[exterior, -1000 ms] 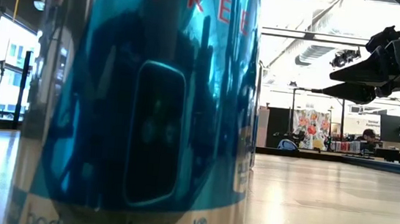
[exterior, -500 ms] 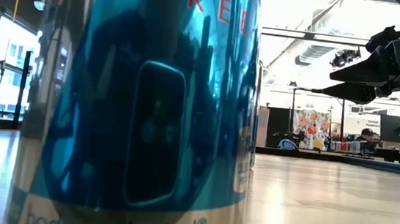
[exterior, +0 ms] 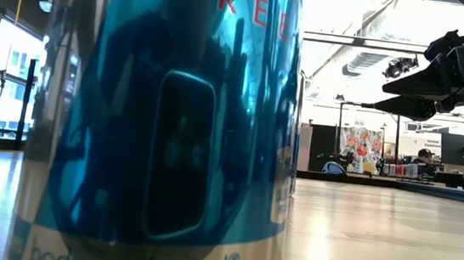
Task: Place canned beverage on shelf
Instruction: Put the top white blue soda can on the shelf
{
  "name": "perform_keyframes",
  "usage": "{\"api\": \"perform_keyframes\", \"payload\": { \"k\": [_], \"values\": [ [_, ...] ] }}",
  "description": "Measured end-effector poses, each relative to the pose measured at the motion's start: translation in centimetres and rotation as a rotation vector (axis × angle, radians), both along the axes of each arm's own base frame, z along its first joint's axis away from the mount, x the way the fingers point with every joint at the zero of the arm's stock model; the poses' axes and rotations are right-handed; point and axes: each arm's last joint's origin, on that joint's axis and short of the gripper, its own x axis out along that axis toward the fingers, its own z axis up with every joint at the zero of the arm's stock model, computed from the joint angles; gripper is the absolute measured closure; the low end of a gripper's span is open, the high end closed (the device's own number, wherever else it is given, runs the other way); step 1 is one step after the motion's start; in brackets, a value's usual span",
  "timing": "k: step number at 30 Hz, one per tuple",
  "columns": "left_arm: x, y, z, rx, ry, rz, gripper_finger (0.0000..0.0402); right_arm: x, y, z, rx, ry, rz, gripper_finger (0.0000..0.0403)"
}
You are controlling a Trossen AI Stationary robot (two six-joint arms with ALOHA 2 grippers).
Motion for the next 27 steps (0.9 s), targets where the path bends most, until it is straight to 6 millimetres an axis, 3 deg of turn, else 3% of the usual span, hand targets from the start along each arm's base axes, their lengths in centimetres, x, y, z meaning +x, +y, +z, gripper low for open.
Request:
{"api": "perform_keyframes", "payload": {
  "k": [6, 14, 27],
  "values": [
    [0.1, -0.2, -1.5, 0.060, 0.026, 0.012, 0.0172, 0.0, 0.0, 0.0, 0.000, 0.000, 0.000, 0.0016],
    [0.5, -1.3, -1.2, 0.060, 0.027, -0.031, 0.0168, 0.0, 0.0, 0.0, 0.000, 0.000, 0.000, 0.0016],
    [0.5, -1.3, -1.2, 0.065, 0.028, -0.029, 0.0164, 0.0, 0.0, 0.0, 0.000, 0.000, 0.000, 0.0016]
  ]
}}
